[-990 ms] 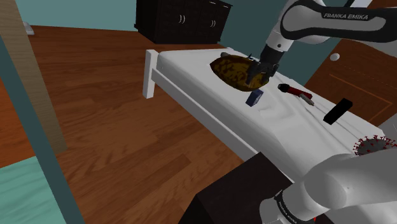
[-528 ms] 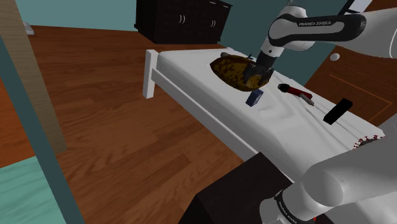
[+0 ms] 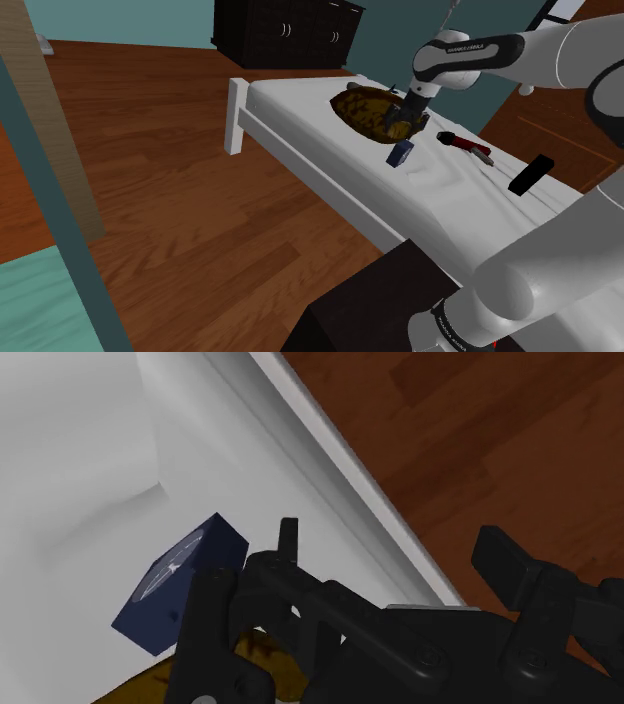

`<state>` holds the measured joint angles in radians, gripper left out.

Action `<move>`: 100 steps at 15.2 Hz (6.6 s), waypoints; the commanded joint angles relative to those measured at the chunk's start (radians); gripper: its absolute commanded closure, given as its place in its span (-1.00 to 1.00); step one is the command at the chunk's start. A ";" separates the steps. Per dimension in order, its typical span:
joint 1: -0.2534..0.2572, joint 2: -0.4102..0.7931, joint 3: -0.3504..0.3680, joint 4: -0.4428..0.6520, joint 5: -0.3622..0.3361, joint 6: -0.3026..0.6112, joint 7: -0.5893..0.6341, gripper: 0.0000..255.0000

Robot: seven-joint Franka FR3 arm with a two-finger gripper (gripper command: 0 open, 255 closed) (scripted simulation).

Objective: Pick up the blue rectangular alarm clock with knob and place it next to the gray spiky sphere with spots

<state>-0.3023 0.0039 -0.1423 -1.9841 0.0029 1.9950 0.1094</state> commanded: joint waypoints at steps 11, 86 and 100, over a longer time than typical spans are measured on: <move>-0.120 0.339 -0.091 0.261 0.092 0.060 0.061 -1.00; -0.156 0.360 -0.109 0.828 0.092 -0.487 0.083 1.00; -0.212 0.059 -0.171 0.465 0.023 -0.419 -0.056 1.00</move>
<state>-0.5025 0.0842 -0.3031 -1.4935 0.0311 1.5720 0.0761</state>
